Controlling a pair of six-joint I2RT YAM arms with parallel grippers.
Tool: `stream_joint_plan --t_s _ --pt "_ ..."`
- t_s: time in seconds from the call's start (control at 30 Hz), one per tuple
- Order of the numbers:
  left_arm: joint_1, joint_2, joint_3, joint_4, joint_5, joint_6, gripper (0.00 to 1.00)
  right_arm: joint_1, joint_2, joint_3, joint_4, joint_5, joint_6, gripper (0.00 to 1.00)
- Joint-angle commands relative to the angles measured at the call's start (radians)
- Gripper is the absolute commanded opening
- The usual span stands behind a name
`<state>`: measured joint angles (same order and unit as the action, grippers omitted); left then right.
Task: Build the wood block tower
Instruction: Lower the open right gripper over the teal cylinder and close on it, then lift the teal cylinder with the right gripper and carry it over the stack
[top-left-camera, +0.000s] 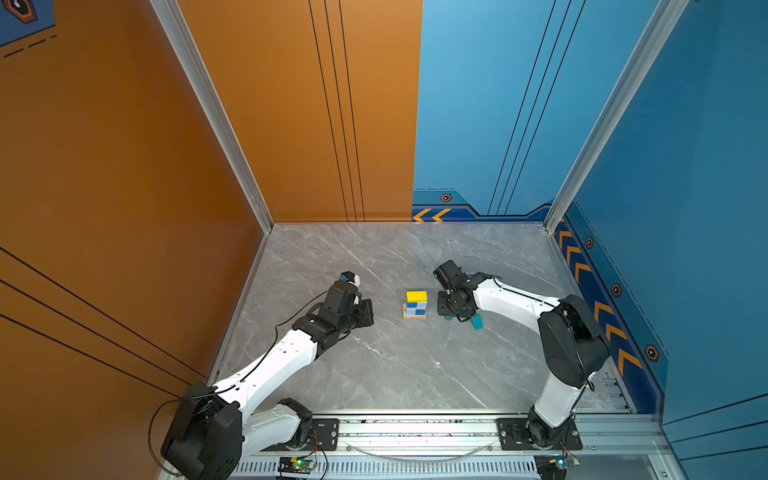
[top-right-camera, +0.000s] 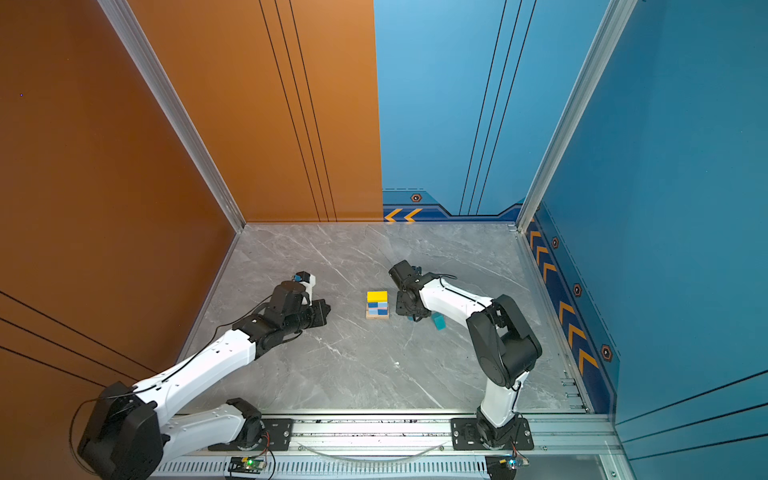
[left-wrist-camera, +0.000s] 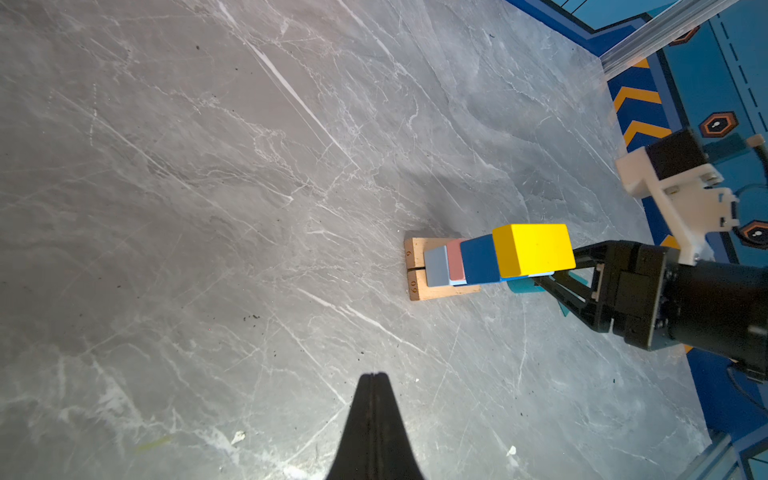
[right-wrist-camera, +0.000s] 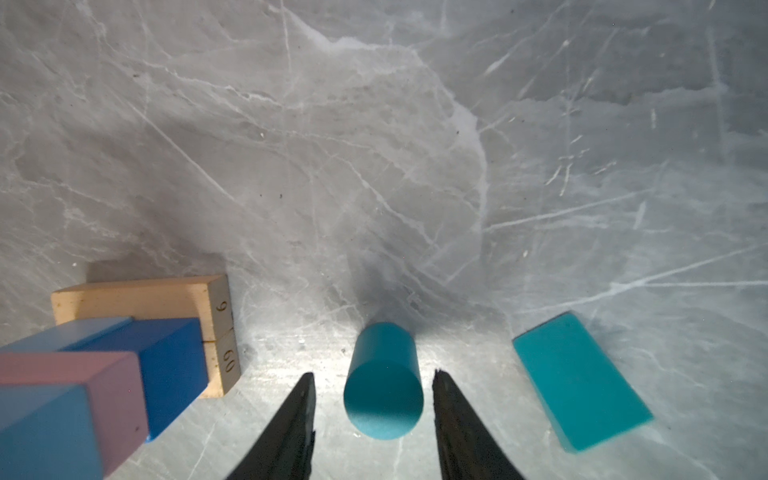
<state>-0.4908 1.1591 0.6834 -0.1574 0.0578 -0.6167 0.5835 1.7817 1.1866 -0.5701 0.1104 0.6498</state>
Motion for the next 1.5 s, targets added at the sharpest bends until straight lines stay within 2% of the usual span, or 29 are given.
stream_joint_plan --t_s 0.0,0.23,0.57,0.9,1.13,1.47 --pt "0.009 0.007 0.032 -0.017 0.013 0.018 0.00 0.006 0.023 0.025 -0.048 0.035 -0.018 0.48" --pt "0.010 0.008 0.032 -0.019 0.014 0.019 0.00 0.004 0.044 0.031 -0.048 0.033 -0.018 0.47" --pt "0.009 0.013 0.033 -0.019 0.015 0.018 0.00 0.002 0.055 0.035 -0.045 0.032 -0.018 0.33" --pt "0.008 0.013 0.036 -0.021 0.016 0.019 0.00 0.001 0.058 0.038 -0.050 0.029 -0.018 0.28" --pt "0.009 0.010 0.038 -0.024 0.016 0.030 0.00 0.005 0.019 0.093 -0.126 0.043 -0.047 0.27" --pt "0.020 -0.017 0.023 -0.023 0.017 0.050 0.00 0.033 -0.046 0.254 -0.311 0.073 -0.104 0.25"
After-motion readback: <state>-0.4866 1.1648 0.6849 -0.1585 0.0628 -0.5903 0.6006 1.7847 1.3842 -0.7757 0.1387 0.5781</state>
